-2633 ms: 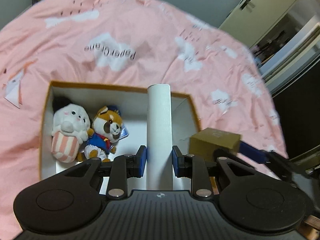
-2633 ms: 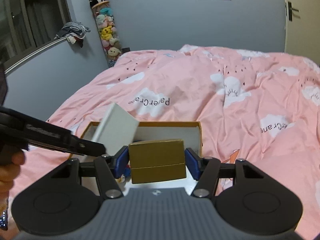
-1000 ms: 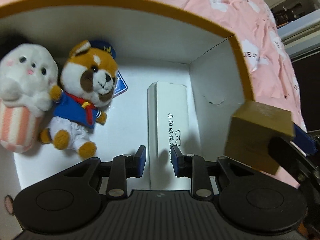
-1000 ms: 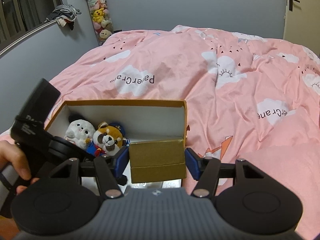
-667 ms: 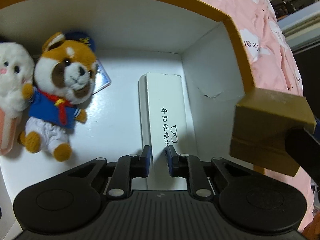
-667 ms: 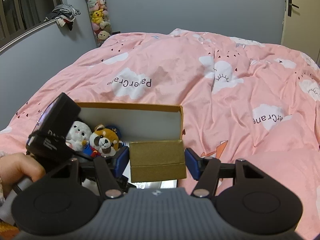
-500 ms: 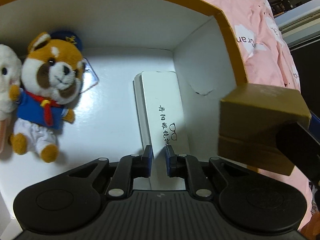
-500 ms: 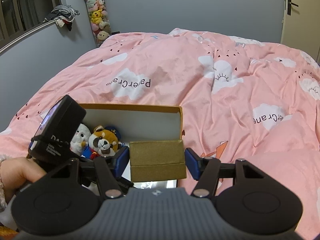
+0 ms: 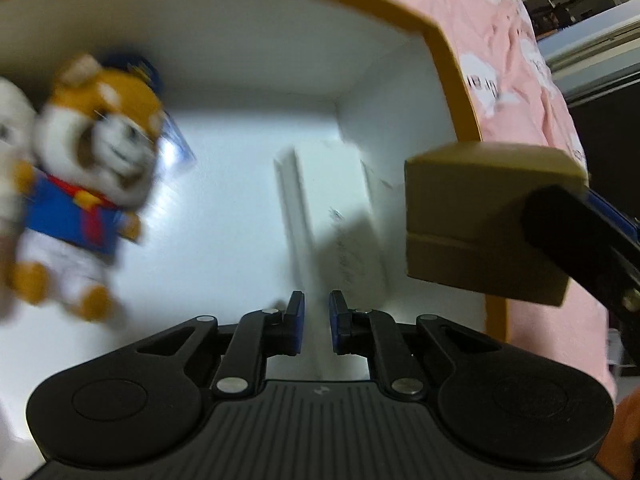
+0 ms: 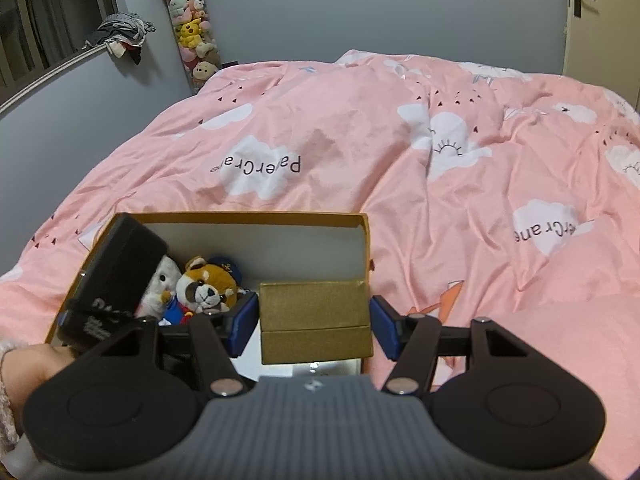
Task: Organize objects
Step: 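Lower the gold box into the orange box beside the white box and open the right tool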
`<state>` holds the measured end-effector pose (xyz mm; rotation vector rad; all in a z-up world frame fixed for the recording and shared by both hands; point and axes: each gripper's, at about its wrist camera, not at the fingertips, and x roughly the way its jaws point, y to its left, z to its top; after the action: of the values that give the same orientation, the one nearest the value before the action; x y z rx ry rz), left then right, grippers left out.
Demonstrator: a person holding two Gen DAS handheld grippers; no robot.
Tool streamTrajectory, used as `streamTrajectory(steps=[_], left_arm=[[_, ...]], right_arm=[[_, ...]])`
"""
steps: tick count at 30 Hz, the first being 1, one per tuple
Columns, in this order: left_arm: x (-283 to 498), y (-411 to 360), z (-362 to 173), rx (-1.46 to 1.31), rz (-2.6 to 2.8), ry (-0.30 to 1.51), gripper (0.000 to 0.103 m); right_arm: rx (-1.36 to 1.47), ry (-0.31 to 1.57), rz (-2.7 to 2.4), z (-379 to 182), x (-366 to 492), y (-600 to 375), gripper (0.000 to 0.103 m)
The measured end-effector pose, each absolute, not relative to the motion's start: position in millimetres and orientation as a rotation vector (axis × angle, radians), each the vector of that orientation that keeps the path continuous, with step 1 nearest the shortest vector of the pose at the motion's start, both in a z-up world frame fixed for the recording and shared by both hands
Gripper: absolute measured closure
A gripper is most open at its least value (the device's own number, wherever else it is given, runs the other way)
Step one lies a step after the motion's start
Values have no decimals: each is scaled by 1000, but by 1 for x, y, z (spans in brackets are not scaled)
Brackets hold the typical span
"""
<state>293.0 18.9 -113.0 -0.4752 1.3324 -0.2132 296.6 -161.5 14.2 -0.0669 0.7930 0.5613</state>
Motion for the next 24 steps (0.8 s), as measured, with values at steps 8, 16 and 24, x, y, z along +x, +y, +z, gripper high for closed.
streamTrajectory(steps=[8,16,24], left_arm=[[283,70,-77,-427,-100,1175,89],[287,80,-83,-475,-85,1167,89],[280,91,-86,-515,-76,1155,89]], right_arm=[[-65,813,555,4,324,-129,41],[-139,817,471,-20,352,-97,41],[-286,794,381,-37,360,-75,41]])
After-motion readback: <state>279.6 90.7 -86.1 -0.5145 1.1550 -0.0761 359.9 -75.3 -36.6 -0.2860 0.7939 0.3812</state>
